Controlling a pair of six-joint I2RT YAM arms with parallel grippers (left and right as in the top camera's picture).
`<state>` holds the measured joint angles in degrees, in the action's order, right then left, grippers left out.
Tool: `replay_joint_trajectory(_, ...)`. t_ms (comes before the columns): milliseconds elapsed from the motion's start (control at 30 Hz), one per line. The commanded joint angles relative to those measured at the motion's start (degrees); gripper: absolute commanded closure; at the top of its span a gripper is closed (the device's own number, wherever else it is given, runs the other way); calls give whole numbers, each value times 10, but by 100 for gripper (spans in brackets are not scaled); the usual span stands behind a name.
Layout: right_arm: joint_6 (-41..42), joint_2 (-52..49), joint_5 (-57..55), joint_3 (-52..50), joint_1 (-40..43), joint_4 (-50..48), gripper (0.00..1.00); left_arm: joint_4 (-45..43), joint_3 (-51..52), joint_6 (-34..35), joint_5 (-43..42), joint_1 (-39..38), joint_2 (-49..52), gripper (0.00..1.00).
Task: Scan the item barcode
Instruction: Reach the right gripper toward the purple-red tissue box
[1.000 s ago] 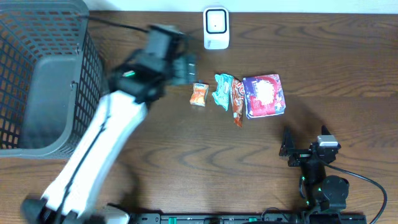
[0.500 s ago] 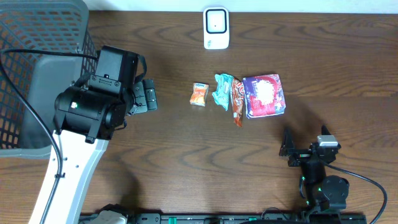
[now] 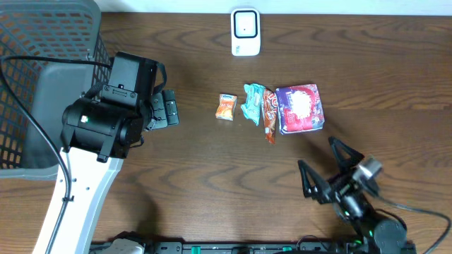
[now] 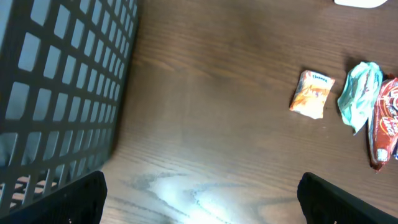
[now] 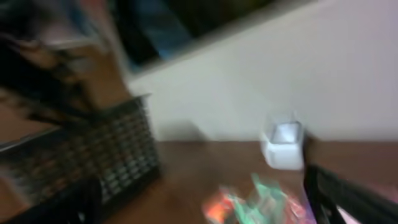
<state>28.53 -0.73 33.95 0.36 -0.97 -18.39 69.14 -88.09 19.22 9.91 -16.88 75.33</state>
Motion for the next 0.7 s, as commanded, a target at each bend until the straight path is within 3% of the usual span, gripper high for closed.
replay_joint_trajectory(0, 40, 3, 63, 0, 1, -81, 1, 3, -2, -5, 11, 2, -1, 2)
replay_joint_trajectory(233, 68, 3, 58, 0, 1, -142, 1, 3, -2, -5, 11, 2, -1, 2)
replay_joint_trajectory(300, 68, 3, 16, 1, 1, -200, 1, 3, -2, -5, 11, 2, -1, 2)
replay_joint_trajectory(333, 62, 3, -61, 14, 2, -236, 1, 3, -2, -5, 11, 2, -1, 2)
replay_joint_trajectory(400, 33, -1, -115, 44, 2, -225, 1, 3, -2, -5, 11, 2, -1, 2)
replay_joint_trajectory(533, -142, -69, -125, 193, 2, -33, 1, 3, -2, -5, 11, 2, -1, 2)
replay_joint_trajectory(667, -339, -217, -167, 379, 2, 280, 1, 3, -2, -5, 11, 2, -1, 2)
